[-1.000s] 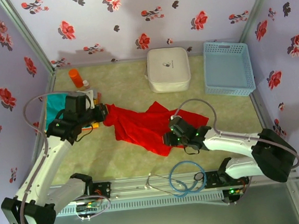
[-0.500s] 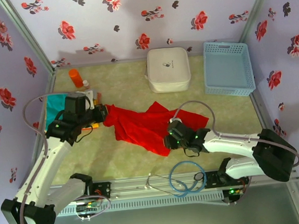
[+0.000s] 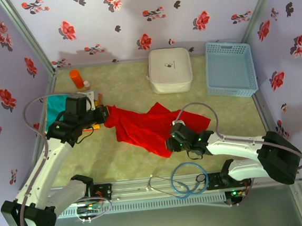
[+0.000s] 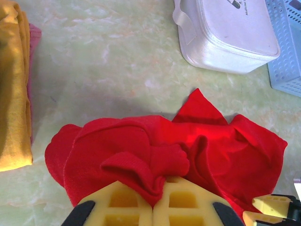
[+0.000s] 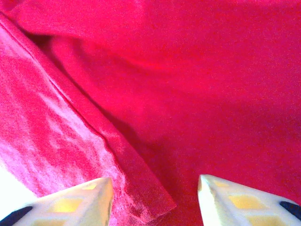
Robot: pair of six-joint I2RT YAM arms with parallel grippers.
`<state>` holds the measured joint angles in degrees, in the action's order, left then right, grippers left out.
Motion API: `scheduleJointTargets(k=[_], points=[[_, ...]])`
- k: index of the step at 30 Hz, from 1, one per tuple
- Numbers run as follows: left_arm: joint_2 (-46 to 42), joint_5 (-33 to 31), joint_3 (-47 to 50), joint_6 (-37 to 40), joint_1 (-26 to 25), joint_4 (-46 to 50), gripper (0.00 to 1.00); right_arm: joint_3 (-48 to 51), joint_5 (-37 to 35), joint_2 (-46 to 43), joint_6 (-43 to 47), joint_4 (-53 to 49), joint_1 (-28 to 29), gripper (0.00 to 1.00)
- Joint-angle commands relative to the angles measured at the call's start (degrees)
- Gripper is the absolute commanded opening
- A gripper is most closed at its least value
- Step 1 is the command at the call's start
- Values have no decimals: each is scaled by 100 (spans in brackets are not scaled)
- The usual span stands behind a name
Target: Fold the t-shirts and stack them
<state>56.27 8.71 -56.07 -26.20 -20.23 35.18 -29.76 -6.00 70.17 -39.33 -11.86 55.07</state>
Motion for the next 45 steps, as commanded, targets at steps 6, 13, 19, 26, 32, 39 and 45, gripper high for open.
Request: scheduleJointTargets(k=[6,13,19,26,32,39,45], points=[[-6,166,-25,-51,54,-55,0,104,64,90,-10,210,104,38],[-24,178,-40,-27,54,-48,0,-5,37,392,-112,331,227,27],[-38,210,-173,44,63,56,0,-368,-313,190,-40,-455,225,11],[50,253,-281,136,63,192,0,-820,-1090,-995,182,-1697,220,0],[378,365,-703,219,75,199,0,-1598,-1855,-1515,512,-2553,-274,0],[1304,631,-1624,351,197,-32,0,-2805,-2221,-986,1134,-2587,-1828,0],[2317,822,-2412,446,386,-391,1,-3863,-2065,194,1349,-1969,-3104,0]])
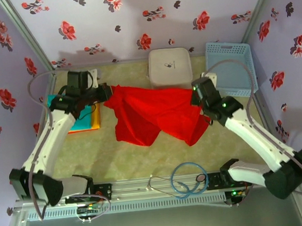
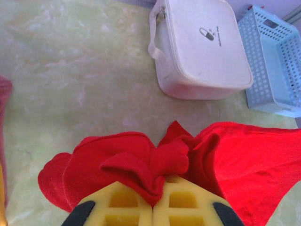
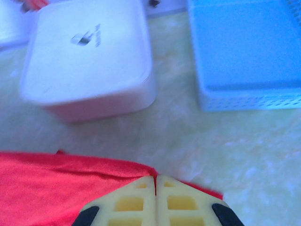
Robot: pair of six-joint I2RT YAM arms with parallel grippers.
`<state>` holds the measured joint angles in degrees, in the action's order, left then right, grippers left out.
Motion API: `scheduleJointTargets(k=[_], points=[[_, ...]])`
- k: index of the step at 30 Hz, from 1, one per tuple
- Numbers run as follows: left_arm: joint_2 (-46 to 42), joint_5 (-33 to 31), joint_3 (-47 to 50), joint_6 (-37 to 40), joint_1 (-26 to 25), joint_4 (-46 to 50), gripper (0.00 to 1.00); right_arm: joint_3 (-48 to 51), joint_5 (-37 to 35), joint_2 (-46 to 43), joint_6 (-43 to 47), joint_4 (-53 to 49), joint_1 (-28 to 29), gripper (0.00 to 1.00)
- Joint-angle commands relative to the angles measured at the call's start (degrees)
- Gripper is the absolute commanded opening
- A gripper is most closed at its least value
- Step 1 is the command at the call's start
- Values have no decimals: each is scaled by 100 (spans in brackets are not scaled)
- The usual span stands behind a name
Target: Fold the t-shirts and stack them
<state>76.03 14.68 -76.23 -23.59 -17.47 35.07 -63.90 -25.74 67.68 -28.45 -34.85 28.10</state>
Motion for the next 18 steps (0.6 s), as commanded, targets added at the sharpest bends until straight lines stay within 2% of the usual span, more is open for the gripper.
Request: scheduleJointTargets(k=[1,5,7,8,9,10,11,13,14,15,17,18], points=[[520,259,-519,203,138,-415,2,-652,-51,669,303,430,-536,0],[1318,285,-1006,57,297,-703,6,-1822,35,1881,257,511,-1010,0],[1749,316,-1231,-50,377,-895,13,-2519,83,2554,272,370,-1160,0],[1952,341,-1367,-102,406,-921,20,-2868,116,2894,253,251,-1232,0],[2198,392,-1534,-154,443,-883,32,-3277,174,3272,228,73,-1316,0],[2408,421,-1744,-194,479,-759,52,-3694,183,3651,178,-176,-1402,0],[2563,430,-1907,-232,507,-583,65,-4057,154,3978,117,-401,-1473,0],[2693,440,-2019,-224,519,-364,74,-4742,273,4584,25,-761,-1610,3],[2631,431,-1916,-196,520,-348,77,-4945,397,4765,36,-858,-1667,15],[2519,401,-1747,-165,530,-336,81,-5142,482,4936,47,-956,-1704,34],[2223,196,-1399,-48,537,-214,86,-5344,580,5129,129,-1083,-1720,55],[2040,129,-1189,12,551,-133,86,-5333,622,5142,185,-1077,-1723,71]])
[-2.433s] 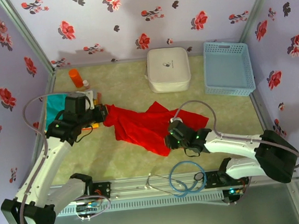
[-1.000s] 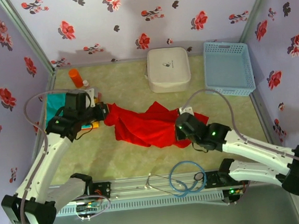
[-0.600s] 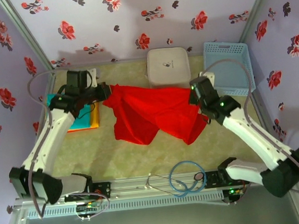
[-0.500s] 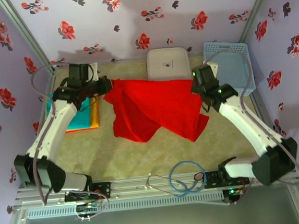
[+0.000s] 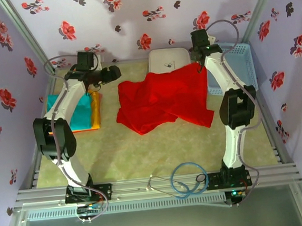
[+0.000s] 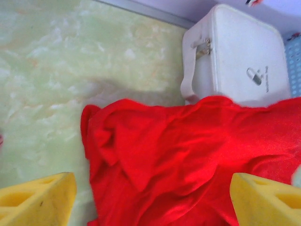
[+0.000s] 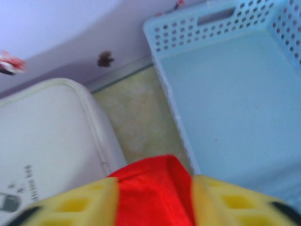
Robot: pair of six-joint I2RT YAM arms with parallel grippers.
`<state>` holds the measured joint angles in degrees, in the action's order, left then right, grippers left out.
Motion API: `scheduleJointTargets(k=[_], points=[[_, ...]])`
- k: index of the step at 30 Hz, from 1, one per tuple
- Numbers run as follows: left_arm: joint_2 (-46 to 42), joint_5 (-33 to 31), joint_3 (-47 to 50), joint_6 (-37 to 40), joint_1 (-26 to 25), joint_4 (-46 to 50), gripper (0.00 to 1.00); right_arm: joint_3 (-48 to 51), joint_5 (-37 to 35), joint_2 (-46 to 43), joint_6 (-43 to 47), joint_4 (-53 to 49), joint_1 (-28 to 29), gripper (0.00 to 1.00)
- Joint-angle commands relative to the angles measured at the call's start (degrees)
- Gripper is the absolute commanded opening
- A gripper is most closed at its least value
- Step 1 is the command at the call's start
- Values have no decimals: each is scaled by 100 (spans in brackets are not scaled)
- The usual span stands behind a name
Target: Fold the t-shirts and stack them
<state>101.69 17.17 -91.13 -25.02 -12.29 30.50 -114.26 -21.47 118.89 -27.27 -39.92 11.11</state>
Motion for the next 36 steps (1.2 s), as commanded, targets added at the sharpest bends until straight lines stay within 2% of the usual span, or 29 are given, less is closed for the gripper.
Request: scheduleJointTargets(k=[1,3,9,12,17,22,25,28,32,36], points=[[-727,-164,527,182,49,378,86,-232,196,-17,88,-550,-22,86],[-1074,-200,981,142,61,456,86,-37,503,-168,86,-520,-24,99],[-2281,-178,2541,-317,45,503,78,1768,823,-1524,-60,189,207,99],[-2891,-169,3312,-540,18,427,74,2742,1220,-2312,-225,258,349,99],[-3551,-196,4433,-926,19,8,70,4547,1251,-3651,-626,430,743,99],[-3363,-22,4794,-1322,10,-562,60,6142,1115,-4993,-1106,387,1221,98],[-2965,129,4811,-1390,12,-871,54,6831,1239,-5703,-1388,308,1344,97],[-2480,369,4804,-1521,-4,-1304,52,7454,1273,-6370,-1734,202,1449,96],[-1987,401,4826,-1764,-44,-1867,51,8047,1322,-7182,-2012,134,1642,95],[-1605,358,4811,-1993,-103,-2287,50,8208,1202,-7665,-2090,-187,1701,95]])
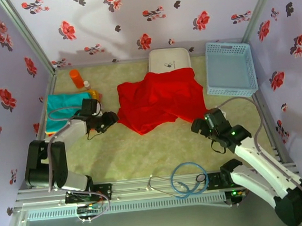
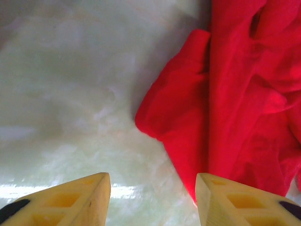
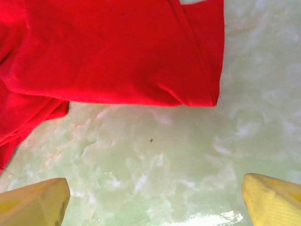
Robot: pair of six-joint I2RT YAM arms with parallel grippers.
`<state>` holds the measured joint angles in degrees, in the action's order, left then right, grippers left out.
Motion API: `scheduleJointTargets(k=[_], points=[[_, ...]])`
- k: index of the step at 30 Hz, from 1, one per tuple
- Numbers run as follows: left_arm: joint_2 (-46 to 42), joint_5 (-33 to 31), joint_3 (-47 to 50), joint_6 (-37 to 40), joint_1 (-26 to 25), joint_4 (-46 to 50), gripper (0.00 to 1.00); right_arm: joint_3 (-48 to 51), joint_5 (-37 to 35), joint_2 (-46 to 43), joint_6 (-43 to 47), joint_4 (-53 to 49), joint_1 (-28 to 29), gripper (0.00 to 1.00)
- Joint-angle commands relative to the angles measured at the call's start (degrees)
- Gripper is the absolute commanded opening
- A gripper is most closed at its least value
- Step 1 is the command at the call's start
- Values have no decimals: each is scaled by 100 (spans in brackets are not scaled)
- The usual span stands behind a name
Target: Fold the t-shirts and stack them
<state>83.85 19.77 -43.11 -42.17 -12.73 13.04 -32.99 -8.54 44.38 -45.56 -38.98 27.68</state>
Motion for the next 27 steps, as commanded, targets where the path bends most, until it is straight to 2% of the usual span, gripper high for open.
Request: scheduleJointTargets(k=[1,13,15,21,24,27], points=[[270,72,-16,-328,-96,-592,50,91,-128,-287,-263,-346,44,95],[1156,-213,-237,-801,-487,-1143,46,189,-93,-440,-280,-442,53,92],[1203,-244,-260,-797,-485,-1177,41,166,-145,-480,-269,-490,53,92],[807,-392,-401,-534,-493,-726,12,46,-706,-538,-234,-892,53,90],[408,-497,-439,-308,-497,-217,4,36,-860,-541,-235,-861,53,89],[-128,-618,-380,-192,-494,197,0,42,-860,-454,-234,-683,53,89]])
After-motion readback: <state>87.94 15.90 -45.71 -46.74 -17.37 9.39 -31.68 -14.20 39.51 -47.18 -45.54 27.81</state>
